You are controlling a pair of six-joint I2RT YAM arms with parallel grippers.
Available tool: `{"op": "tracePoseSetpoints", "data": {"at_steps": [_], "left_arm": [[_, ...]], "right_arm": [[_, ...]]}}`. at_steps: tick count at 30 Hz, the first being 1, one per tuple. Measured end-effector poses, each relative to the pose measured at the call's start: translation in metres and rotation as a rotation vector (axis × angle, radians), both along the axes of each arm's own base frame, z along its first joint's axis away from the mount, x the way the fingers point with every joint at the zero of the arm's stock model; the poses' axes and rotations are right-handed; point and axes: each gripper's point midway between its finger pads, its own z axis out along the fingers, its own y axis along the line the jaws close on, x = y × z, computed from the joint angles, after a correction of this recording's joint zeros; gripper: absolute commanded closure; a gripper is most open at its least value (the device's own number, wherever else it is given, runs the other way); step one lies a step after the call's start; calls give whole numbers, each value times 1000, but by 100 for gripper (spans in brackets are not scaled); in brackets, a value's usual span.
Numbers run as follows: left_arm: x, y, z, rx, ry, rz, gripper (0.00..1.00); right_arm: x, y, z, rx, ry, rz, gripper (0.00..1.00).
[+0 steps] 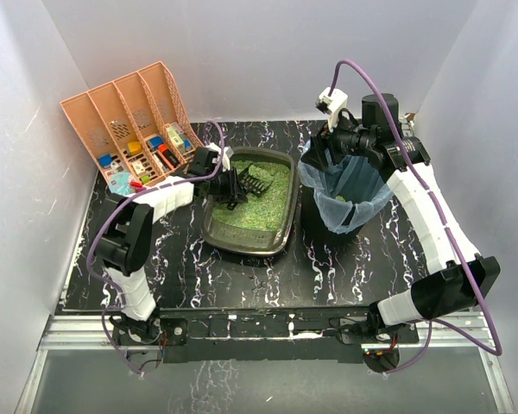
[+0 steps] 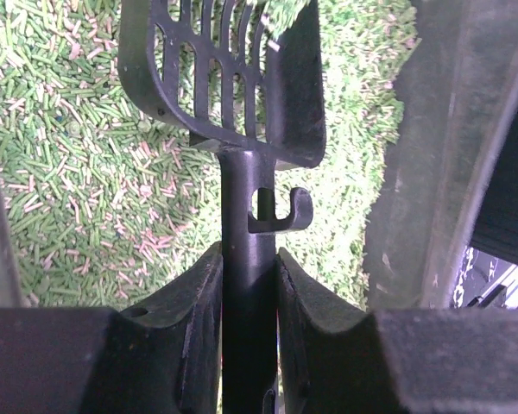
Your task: Clean the litter box
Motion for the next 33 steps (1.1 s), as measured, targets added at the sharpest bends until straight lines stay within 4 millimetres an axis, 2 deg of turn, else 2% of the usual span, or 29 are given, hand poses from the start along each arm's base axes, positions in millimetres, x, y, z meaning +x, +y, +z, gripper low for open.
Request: {"op": "tracePoseSetpoints", "data": {"at_steps": [6,12,16,24,27,31,33], "left_arm": [[-6,2,38,-21,-95,-47,100],[-29,10,69,-40,-170,-99,100],[-46,16,71,-67,-166,-125,100],[-72,31,53,-193,-59,-103,100],[-70,31,54,-244,-44,-90,100],[-57,22,65,-296,-81,-111,100],[-57,23,69,-317,-87,-124,100]], "right_arm": [[0,0,0,2,1,3,36],[-1,1,0,2,1,4,36],[-1,1,0,3,1,6,35],[-1,1,0,3,1,7,35],[-1,1,0,3,1,7,35],[-1,1,0,2,2,6,35],[-1,0,0,1,2,6,35]]}}
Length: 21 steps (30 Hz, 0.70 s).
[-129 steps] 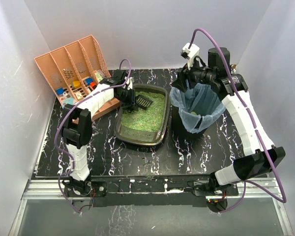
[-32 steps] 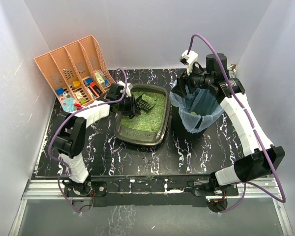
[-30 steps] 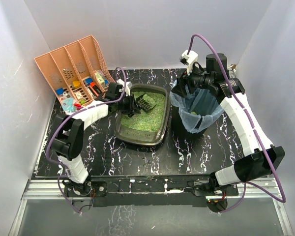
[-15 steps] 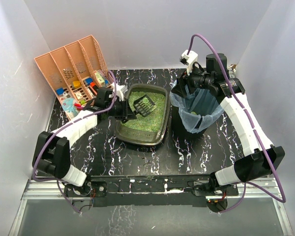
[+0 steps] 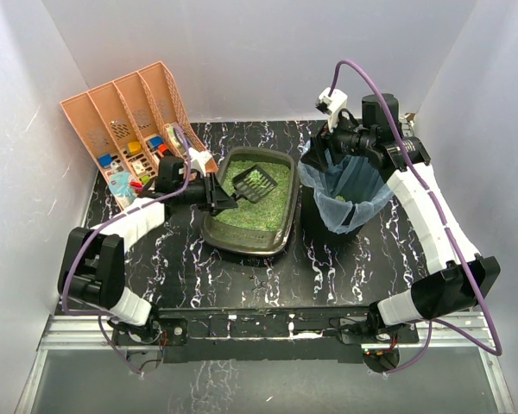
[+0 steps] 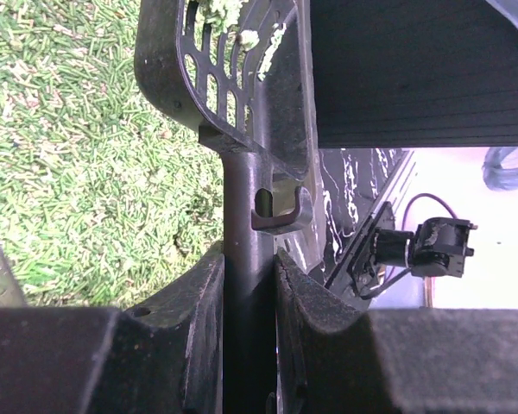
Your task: Clean the litter box
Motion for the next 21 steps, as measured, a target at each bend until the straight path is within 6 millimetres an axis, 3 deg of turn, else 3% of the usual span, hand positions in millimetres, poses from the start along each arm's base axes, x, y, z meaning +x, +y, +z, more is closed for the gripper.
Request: {"op": "tracePoseSetpoints", "data": {"at_steps": [7,21], "left_arm": [[14,28,6,-44,16,69,100],[9,23,6,-18,21,35,100]], "right_arm": [[-1,0,0,-2,3,1,35],[0,-1,5,3,1,3,35]]}}
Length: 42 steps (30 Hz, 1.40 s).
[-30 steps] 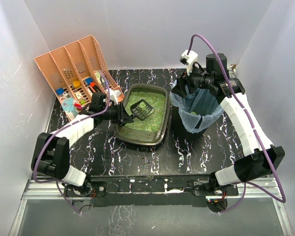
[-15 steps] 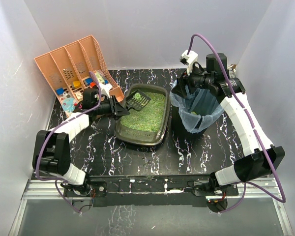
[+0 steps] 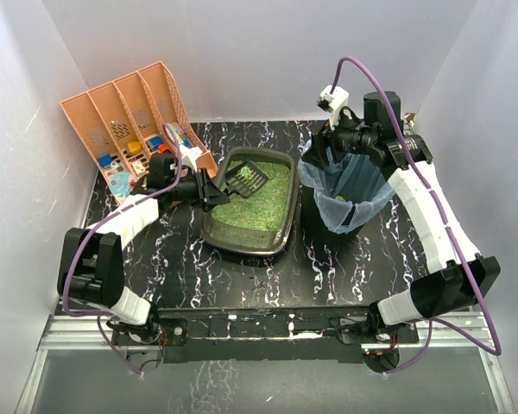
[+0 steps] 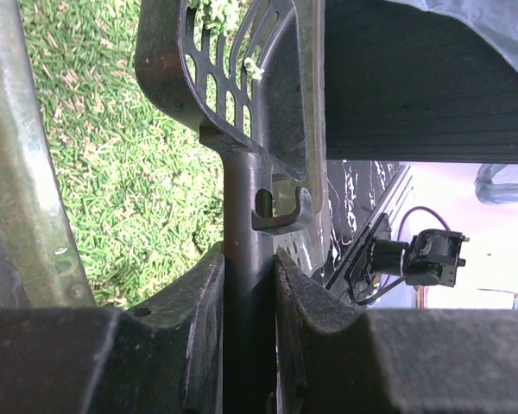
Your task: Clean the litter box
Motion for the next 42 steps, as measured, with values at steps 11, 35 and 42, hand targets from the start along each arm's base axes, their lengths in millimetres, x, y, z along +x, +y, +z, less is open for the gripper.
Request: {"op": "tracePoseSetpoints", "data": {"at_steps": [11,35,42], "left_arm": [[3,-4,5,20,7,-22,100],[1,-1,43,24,25,-42,100],[20,-2,95,26,-65,-17,100]], "right_arm": [[-3,-5,8,4,-22,-12,34],[-8,-20,15,12,-42,-43,34],[-9,-25,17,8,-47,-61,34]]}}
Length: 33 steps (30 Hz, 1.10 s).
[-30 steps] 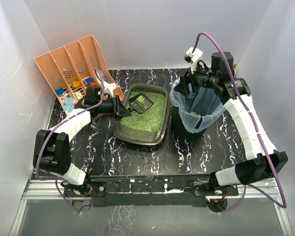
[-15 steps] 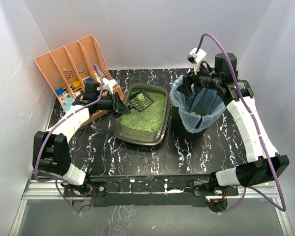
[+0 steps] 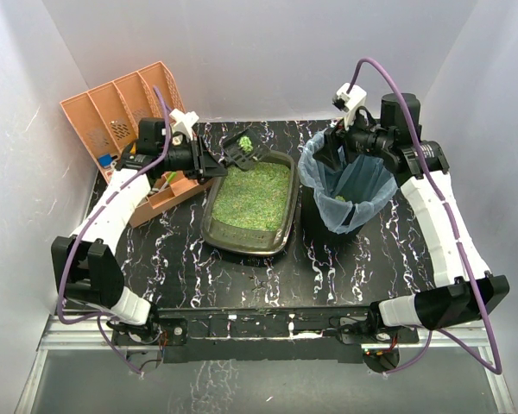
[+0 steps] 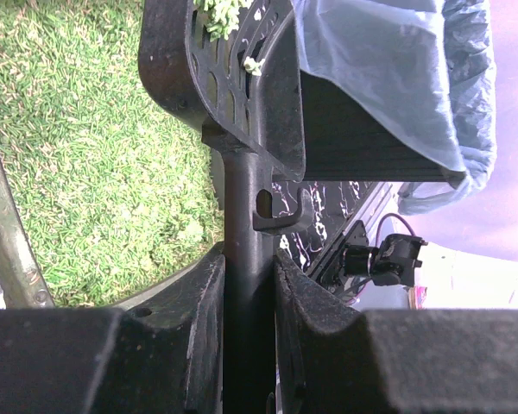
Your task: Clean the litter box
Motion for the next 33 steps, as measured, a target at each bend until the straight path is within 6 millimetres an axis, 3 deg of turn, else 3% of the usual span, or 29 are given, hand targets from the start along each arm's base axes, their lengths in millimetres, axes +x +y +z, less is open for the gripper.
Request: {"op": "tracePoseSetpoints", "data": {"at_steps": [9,20,27,33], "left_arm": [[5,1,41,35,-22,11,100],[18,-16,83,53,-33,10,100],[21,-51,96,42,-27,-38,100],[-2,-98,115,38,-80,-123,100]], "right_arm": [[2,-9,6,-22,-7,-54,34],[5,-33,-8,-65,24,-157,34],[0,-66,-11,-64,29,-248,34],[-4,-95,-16,-53,41,-329,34]]}}
